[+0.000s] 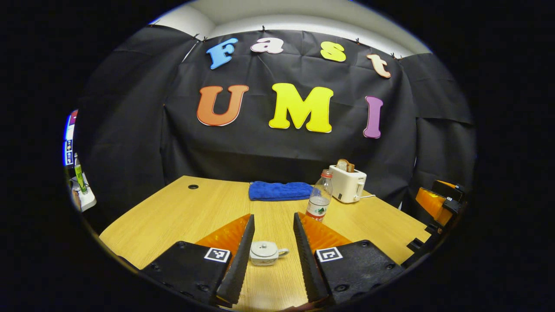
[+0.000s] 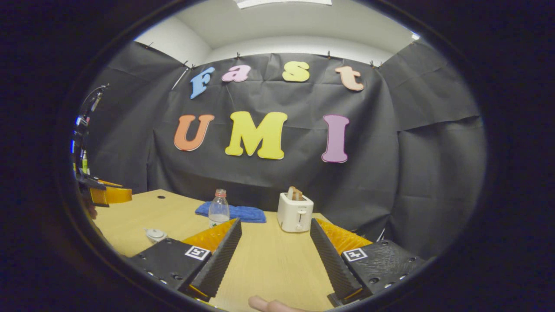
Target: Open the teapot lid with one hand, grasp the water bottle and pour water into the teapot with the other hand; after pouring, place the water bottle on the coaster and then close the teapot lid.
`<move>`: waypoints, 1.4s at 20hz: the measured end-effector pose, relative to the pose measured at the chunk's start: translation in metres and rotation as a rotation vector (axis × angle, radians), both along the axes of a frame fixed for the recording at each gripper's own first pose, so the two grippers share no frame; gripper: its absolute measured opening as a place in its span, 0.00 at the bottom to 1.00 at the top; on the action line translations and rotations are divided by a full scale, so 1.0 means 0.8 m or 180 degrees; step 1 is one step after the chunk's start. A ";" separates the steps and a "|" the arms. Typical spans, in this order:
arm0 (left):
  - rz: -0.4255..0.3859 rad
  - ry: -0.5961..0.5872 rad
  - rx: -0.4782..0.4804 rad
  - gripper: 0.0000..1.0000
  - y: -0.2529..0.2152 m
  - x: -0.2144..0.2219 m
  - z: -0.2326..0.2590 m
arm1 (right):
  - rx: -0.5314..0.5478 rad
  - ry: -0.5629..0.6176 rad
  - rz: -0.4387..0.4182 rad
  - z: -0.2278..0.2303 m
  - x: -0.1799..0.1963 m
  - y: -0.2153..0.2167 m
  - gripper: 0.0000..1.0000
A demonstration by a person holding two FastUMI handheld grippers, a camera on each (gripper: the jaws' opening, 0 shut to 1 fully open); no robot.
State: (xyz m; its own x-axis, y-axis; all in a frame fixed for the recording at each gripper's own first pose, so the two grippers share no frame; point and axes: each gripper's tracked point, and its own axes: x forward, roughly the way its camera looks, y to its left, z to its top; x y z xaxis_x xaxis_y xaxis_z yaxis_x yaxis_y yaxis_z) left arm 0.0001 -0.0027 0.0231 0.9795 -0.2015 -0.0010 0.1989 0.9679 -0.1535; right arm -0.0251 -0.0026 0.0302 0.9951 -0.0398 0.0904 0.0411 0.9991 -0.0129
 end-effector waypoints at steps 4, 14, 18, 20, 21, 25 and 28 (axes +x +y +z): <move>0.0202 -0.0195 0.0089 0.98 0.028 -0.035 0.026 | 0.0035 0.0049 -0.0049 0.007 -0.021 -0.008 0.95; 0.0348 -0.0295 0.0121 0.99 0.033 -0.060 0.038 | -0.0184 0.0084 0.0024 0.005 -0.033 0.009 0.95; 0.0308 -0.0389 0.0018 0.99 0.032 -0.063 0.049 | -0.0264 0.0165 0.0026 -0.003 -0.030 0.013 0.95; 0.0345 -0.0378 0.0046 0.99 0.036 -0.061 0.047 | -0.0269 0.0169 0.0010 -0.003 -0.030 0.013 0.95; 0.0350 -0.0355 0.0053 0.99 0.037 -0.059 0.043 | -0.0270 0.0176 0.0010 -0.004 -0.029 0.014 0.95; 0.0429 -0.0327 0.0041 0.99 0.044 -0.054 0.041 | -0.0263 0.0220 0.0059 -0.008 -0.026 0.017 0.92; 0.0476 -0.0341 0.0064 1.00 0.048 -0.052 0.040 | -0.0267 0.0236 0.0025 -0.009 -0.023 0.011 0.95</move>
